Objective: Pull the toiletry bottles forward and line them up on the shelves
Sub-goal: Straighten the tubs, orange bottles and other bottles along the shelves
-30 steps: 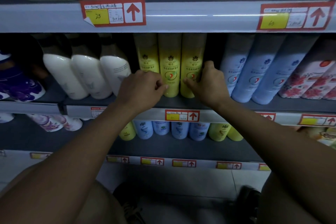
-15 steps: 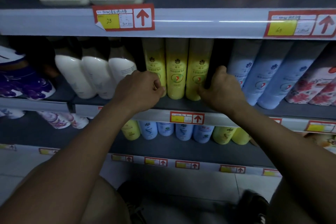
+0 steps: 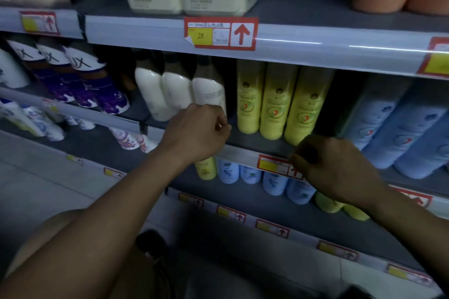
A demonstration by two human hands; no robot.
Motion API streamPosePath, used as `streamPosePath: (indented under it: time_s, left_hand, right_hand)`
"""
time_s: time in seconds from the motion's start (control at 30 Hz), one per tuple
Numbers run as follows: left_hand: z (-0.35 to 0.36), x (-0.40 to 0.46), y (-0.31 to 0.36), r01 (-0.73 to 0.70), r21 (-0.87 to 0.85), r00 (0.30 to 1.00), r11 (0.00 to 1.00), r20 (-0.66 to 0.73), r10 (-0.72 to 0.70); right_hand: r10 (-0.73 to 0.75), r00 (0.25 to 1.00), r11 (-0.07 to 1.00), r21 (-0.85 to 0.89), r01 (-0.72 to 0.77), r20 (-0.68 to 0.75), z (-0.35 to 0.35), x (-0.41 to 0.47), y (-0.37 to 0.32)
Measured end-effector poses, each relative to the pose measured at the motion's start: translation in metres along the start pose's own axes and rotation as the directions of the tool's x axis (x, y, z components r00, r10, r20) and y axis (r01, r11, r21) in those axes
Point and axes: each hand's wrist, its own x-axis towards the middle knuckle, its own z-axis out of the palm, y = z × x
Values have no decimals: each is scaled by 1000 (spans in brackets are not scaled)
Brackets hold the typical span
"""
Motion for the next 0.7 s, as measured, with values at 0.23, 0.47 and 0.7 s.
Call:
streamPosePath:
  time_s: [0.23, 0.47, 0.7]
  left_hand:
    - [-9, 21, -20, -64, 43, 998, 997, -21, 65]
    - [-18, 37, -70, -59, 20, 997, 998, -52, 60]
    - [-25, 37, -128, -114, -73, 980, 991, -171, 101]
  right_hand:
    - [-5, 997, 997, 71, 11, -81, 30, 25, -31]
    - [-20, 995, 993, 117, 31, -96, 58, 45, -65]
    - [-3, 986, 996, 87, 18, -165, 79, 65, -96]
